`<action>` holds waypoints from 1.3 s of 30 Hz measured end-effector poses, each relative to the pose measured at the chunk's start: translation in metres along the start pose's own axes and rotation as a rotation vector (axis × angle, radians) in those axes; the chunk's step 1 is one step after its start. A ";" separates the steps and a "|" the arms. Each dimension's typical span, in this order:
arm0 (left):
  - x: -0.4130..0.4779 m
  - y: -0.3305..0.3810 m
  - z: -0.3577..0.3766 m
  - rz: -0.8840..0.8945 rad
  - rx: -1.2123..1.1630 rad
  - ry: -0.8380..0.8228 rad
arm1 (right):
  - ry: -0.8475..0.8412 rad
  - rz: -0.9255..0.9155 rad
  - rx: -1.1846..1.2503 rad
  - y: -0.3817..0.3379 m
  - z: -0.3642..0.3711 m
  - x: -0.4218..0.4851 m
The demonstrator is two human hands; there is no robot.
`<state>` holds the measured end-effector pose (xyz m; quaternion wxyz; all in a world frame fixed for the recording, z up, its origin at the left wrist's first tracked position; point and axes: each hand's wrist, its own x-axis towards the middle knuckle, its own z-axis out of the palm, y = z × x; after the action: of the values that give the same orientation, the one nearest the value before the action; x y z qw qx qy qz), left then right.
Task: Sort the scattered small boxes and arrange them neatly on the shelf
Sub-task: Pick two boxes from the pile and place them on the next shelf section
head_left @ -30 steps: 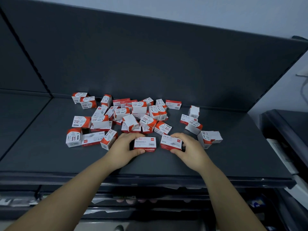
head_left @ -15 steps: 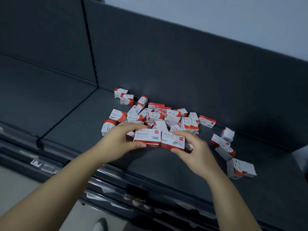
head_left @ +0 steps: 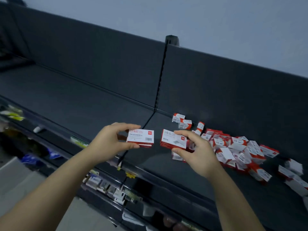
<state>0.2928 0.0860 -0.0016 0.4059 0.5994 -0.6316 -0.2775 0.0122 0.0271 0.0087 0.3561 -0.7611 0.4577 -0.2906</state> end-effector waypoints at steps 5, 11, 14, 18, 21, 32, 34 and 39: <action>-0.005 -0.038 -0.087 -0.005 0.047 0.003 | 0.032 -0.068 0.032 -0.048 0.073 0.030; 0.007 -0.067 -0.164 0.012 0.086 -0.001 | 0.012 -0.109 0.067 -0.094 0.134 0.070; 0.022 -0.082 -0.190 0.035 0.084 -0.001 | -0.006 -0.121 0.052 -0.107 0.152 0.097; 0.045 -0.110 -0.217 0.042 0.077 0.016 | 0.003 -0.200 0.033 -0.118 0.174 0.140; 0.056 -0.124 -0.228 0.055 0.101 0.028 | 0.014 -0.224 0.066 -0.122 0.184 0.161; 0.096 -0.189 -0.349 -0.012 0.032 0.191 | -0.106 -0.318 0.012 -0.188 0.270 0.279; 0.100 -0.203 -0.367 -0.002 0.046 0.180 | -0.105 -0.318 0.009 -0.199 0.287 0.290; 0.122 -0.247 -0.421 0.051 0.129 0.093 | -0.049 -0.291 0.029 -0.226 0.338 0.316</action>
<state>0.7861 -0.0082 0.0307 0.4023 0.6201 -0.6439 -0.1978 0.5127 -0.0915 0.0330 0.3322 -0.8210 0.3295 -0.3272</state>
